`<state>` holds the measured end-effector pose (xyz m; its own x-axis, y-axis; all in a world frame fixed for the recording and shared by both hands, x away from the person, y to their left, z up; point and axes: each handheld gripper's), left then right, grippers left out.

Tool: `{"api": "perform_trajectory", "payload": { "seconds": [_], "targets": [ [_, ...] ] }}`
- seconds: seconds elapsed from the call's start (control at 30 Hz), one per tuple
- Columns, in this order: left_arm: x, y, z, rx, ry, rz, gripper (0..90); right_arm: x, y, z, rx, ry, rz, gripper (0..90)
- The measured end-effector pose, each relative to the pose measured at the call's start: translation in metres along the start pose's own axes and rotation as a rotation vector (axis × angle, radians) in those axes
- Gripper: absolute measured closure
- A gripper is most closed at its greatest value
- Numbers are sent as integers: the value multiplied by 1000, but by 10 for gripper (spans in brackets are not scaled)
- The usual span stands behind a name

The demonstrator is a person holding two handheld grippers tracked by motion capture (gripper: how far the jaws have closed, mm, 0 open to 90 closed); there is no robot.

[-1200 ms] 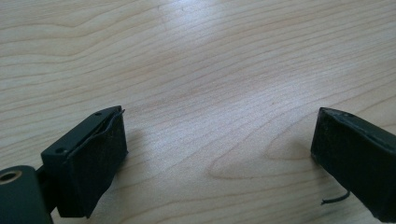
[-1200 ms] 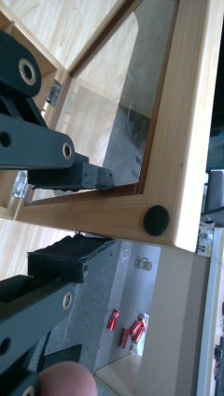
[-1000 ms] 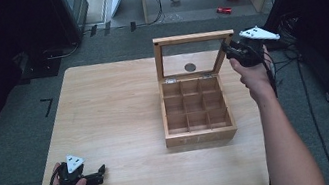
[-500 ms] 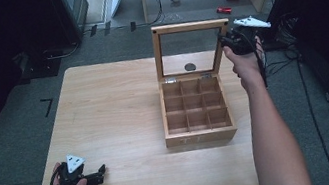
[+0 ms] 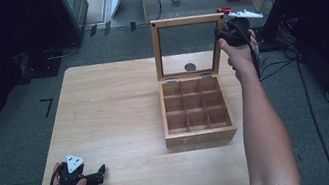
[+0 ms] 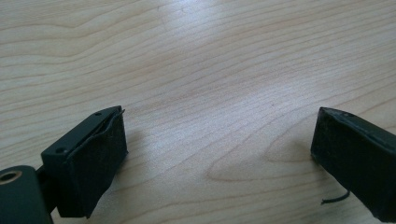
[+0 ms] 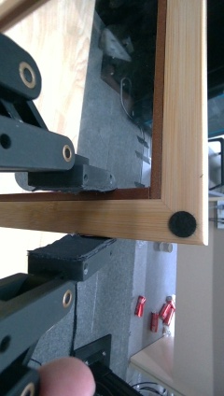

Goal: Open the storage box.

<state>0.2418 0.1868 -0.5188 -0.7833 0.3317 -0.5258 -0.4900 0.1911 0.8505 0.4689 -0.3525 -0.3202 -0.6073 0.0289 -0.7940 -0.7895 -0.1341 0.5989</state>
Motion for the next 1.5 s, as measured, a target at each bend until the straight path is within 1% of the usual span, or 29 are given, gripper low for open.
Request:
{"api": "perform_trajectory", "payload": {
  "seconds": [0.2,0.33,0.53,0.7,0.97,1.03,1.13,1.2,1.33,1.4,1.5],
  "targets": [
    [0,0,0,0,0,0,38,-3,-10,1,12,-21,-1,678],
    [0,0,0,1,0,0,38,-5,-13,1,17,-24,-1,678],
    [0,0,0,1,0,0,38,-8,-17,0,25,-8,11,678],
    [0,0,0,1,0,0,38,-8,-20,0,21,-16,10,678],
    [0,0,0,1,0,0,38,-8,-23,0,27,-28,4,674],
    [0,0,0,2,0,0,38,-7,-22,-1,13,-31,8,653],
    [0,0,0,2,-1,1,38,-4,-19,-5,-9,-27,8,555],
    [0,0,0,2,-1,0,38,-1,-17,-9,-24,-37,1,507],
    [0,0,0,2,-3,0,38,6,-9,-18,-36,-70,-9,474],
    [0,0,0,2,-2,0,38,10,-4,-22,-36,-78,-14,458],
    [0,0,0,2,-4,1,38,18,4,-26,-55,-85,-23,436]
  ]
}}
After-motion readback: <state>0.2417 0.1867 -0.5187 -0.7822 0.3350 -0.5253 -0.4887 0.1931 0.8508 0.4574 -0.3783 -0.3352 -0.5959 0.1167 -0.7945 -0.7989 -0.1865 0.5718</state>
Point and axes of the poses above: each handheld gripper's, and its own axes: y roughly backward along the jaws, x roughly out of its underside, z roughly to its left, and after that the axes turned 12 degrees about z, right-handed
